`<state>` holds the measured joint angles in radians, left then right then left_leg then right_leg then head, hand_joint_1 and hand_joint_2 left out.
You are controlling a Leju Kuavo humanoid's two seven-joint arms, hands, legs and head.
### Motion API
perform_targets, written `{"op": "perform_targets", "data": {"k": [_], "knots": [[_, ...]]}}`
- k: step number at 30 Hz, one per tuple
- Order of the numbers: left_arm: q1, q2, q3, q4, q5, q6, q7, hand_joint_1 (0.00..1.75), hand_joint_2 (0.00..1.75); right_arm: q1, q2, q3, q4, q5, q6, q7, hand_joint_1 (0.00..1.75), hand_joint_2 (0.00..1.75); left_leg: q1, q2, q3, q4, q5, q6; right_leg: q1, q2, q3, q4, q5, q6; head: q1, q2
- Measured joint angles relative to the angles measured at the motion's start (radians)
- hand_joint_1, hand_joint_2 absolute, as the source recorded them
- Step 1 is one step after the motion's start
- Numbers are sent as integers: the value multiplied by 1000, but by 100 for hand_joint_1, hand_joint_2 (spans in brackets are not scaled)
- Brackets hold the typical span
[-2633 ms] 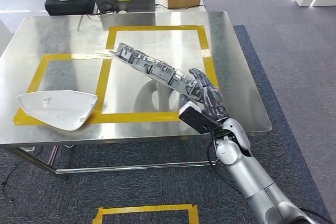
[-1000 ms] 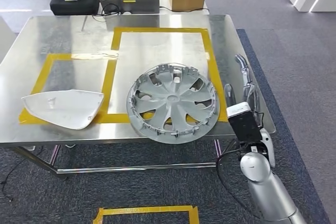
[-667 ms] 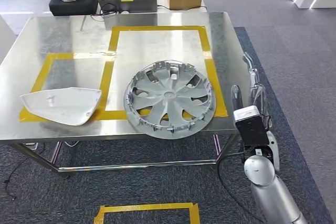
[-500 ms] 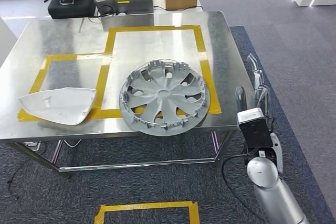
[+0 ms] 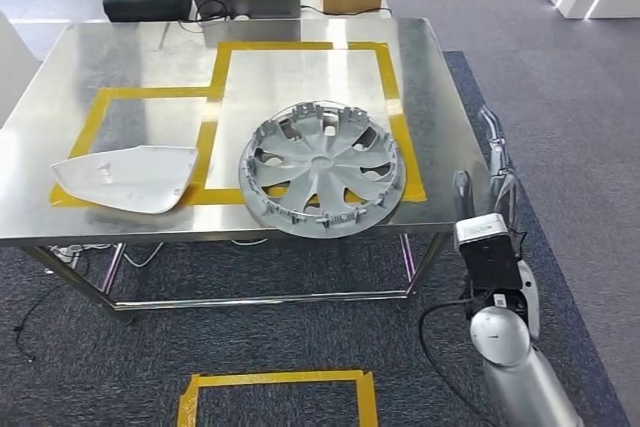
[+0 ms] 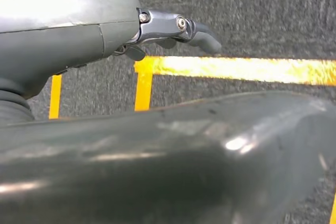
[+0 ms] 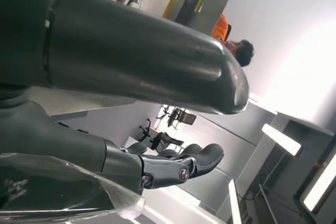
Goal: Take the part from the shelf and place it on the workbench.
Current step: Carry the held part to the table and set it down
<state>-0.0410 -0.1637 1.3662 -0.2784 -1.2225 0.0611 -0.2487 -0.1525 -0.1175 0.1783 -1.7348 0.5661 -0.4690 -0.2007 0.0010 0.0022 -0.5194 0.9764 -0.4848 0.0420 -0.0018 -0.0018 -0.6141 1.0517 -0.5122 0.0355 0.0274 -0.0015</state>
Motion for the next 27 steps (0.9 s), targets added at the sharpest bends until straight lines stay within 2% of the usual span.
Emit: {"op": "perform_targets", "data": {"k": [2, 3, 4, 5, 6, 7, 8, 9, 10, 11, 13, 14, 15, 16, 17, 18, 19, 20, 21, 22, 24, 25, 27], "knots": [[0, 0, 0, -1, 1, 2, 0, 0, 0, 4, -5, -7, -2, 0, -2, 1, 0, 0, 0, 1, -21, 0, 16, 7, -4, 1, -44, 126, -86, 9, 3, 0], [1, 0, 0, -1, 0, 2, 0, 0, 0, 7, -7, -10, -2, -1, -3, 2, 0, 0, 0, 1, -33, 2, 24, 7, -6, 1, -59, 184, -113, 13, 3, 0], [1, 0, 0, -1, 0, 2, 0, 0, 0, 11, -9, -13, -2, -1, -4, 2, 0, 0, 0, 2, -45, 3, 31, 6, -8, 0, -62, 216, -120, 16, 4, 0], [1, 0, 0, -1, -1, 2, 0, 0, 0, 14, -10, -16, -2, -1, -5, 2, 0, 0, 0, 2, -56, 6, 38, 5, -9, 0, -46, 210, -106, 18, 4, 0], [1, 0, 0, -1, -1, 2, -1, 0, 0, 16, -11, -18, -4, -1, -6, 2, 0, 0, 1, 1, -66, 9, 44, 2, -11, 0, -11, 166, -79, 19, 4, 0], [1, -1, 0, -1, -2, 2, -2, 0, 0, 16, -13, -20, -6, -1, -7, 2, 0, 0, 1, 1, -75, 12, 49, -1, -12, 0, 39, 97, -52, 18, 5, 0], [1, -1, 0, -1, -2, 2, -4, 0, 0, 16, -13, -21, -10, -1, -7, 2, 0, 0, 0, 1, -82, 16, 54, -6, -11, 0, 94, 19, -36, 17, 5, 0], [1, -1, -1, -1, -2, 2, -5, 0, 0, 17, -14, -22, -15, -1, -9, 2, 0, 0, -1, 1, -88, 20, 60, -11, -11, 1, 133, -41, -30, 13, 4, 0], [1, -1, -1, -1, -2, 2, -7, 0, 0, 19, -14, -23, -20, -1, -11, 2, 0, 0, -2, 1, -92, 22, 66, -17, -9, 2, 154, -77, -31, 10, 4, 0], [1, -1, -1, -1, -2, 2, -8, 0, 0, 22, -14, -24, -24, -1, -13, 2, 0, 0, -3, 1, -94, 23, 72, -23, -7, 2, 158, -91, -34, 6, 4, 0], [1, -1, -1, -1, -2, 3, -10, 0, 0, 28, -15, -26, -29, 0, -15, 2, 0, 0, -1, 0, -99, 26, 75, -36, -7, 0, 142, -91, -24, -10, 4, 0], [2, -1, -1, -1, -2, 4, -11, 0, 0, 31, -15, -26, -32, 1, -16, 2, 0, 0, 1, -1, -106, 40, 55, -42, -8, -2, 135, -91, -16, -21, 2, 0], [3, 0, -1, -1, -2, 5, -12, 0, 0, 33, -15, -26, -35, 2, -17, 2, 0, 0, 2, -1, -117, 72, 18, -47, -10, -4, 128, -93, -7, -31, 1, 0], [3, 0, -1, -1, -2, 6, -12, 0, 0, 34, -15, -26, -36, 3, -17, 2, 0, 0, 3, -2, -132, 125, -33, -51, -10, -6, 119, -93, 4, -38, 0, 0], [3, -1, 0, -1, -2, 6, -12, 0, 0, 37, -16, -26, -38, 3, -17, 3, 0, 0, 4, -2, -149, 192, -83, -54, -8, -6, 108, -92, 14, -41, -2, 0], [4, -1, 0, -1, -2, 6, -12, 0, 0, 39, -16, -26, -38, 3, -17, 4, 0, 0, 5, -2, -160, 255, -118, -56, -7, -7, 97, -90, 24, -42, -1, 0], [4, -1, 0, -1, -2, 6, -12, 0, 0, 42, -16, -26, -38, 4, -17, 5, 0, 0, 6, -2, -161, 297, -131, -57, -6, -7, 83, -87, 33, -42, -1, 0], [4, -1, 0, -1, -2, 7, -12, 0, 0, 45, -16, -26, -38, 4, -17, 5, 0, 0, 6, -2, -147, 304, -122, -57, -5, -7, 69, -83, 41, -41, -1, 0], [4, -1, 0, -1, -2, 7, -12, 0, 0, 47, -16, -26, -39, 4, -17, 5, 0, 0, 6, -2, -115, 272, -98, -54, -5, -7, 55, -77, 47, -40, -2, 0], [3, 0, 0, -2, -2, 7, -12, 0, 0, 48, -16, -26, -39, 4, -17, 5, 0, 0, 5, -2, -70, 210, -71, -50, -4, -6, 42, -70, 52, -38, -2, 0], [2, 1, 0, -4, -3, 7, -12, 0, 0, 49, -16, -27, -43, 4, -17, 5, 0, 0, 2, -2, 19, 72, -50, -39, -2, -7, 22, -58, 61, -30, -1, 0], [1, 1, 0, -5, -3, 7, -12, 0, 0, 50, -16, -27, -45, 5, -17, 6, 0, 0, 0, -3, 42, 31, -51, -34, -1, -7, 17, -54, 67, -25, 0, 0], [2, 0, 0, -5, -4, 7, -11, 0, 0, 51, -16, -27, -47, 5, -18, 7, 0, 0, -3, -3, 44, 11, -49, -26, -2, -8, 11, -53, 81, -12, 0, 0]]}}
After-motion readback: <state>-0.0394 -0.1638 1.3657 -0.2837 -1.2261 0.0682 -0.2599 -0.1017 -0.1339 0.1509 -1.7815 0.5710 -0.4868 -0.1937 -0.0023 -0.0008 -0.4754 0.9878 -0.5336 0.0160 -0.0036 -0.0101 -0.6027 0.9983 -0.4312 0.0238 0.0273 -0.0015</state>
